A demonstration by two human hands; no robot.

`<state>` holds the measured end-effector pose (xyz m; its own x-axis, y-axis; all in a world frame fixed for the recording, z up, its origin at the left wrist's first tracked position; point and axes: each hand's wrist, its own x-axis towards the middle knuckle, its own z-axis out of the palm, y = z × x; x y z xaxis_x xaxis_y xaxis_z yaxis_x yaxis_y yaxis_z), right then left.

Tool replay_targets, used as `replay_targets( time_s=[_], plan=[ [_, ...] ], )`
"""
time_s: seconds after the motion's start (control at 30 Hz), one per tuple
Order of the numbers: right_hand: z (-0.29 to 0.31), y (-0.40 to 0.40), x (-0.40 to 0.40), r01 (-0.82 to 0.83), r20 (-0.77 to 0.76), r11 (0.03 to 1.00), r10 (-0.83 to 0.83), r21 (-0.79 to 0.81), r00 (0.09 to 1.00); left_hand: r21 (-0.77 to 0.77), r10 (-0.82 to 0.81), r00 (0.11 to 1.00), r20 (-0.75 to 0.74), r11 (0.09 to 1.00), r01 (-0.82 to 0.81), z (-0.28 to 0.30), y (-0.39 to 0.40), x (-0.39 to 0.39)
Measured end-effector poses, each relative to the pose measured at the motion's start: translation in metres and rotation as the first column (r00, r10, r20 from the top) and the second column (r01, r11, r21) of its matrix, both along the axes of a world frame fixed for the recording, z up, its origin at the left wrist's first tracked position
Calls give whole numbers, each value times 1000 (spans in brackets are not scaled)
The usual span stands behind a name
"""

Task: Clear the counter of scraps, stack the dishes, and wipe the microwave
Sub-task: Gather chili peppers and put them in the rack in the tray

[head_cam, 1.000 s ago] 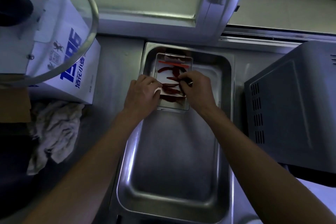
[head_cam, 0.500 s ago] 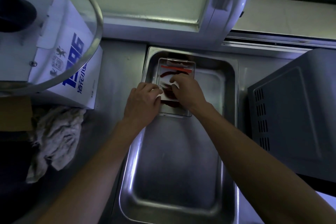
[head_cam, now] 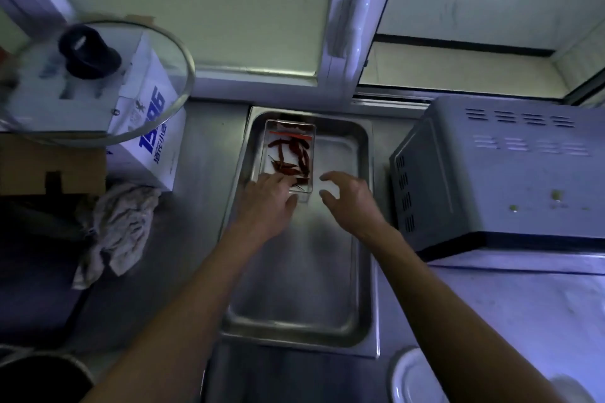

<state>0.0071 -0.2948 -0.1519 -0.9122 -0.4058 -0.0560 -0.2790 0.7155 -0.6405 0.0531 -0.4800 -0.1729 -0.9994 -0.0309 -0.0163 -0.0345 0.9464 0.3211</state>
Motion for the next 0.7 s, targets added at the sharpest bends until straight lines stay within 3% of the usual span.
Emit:
replay_targets(
  time_s=[0.13,0.4,0.7],
  plan=[
    [4,42,44,71,73,997,-71,8,995,2,-29,1000,3,1000,29,14,40,31],
    [9,145,136,192,34,980,-190,-53,981,-25,-198,980,15,980,198,24,132,90],
    [13,285,237,383,23,924,-383,7,923,-3,-396,918,27,918,396,29,261,156]
  ],
)
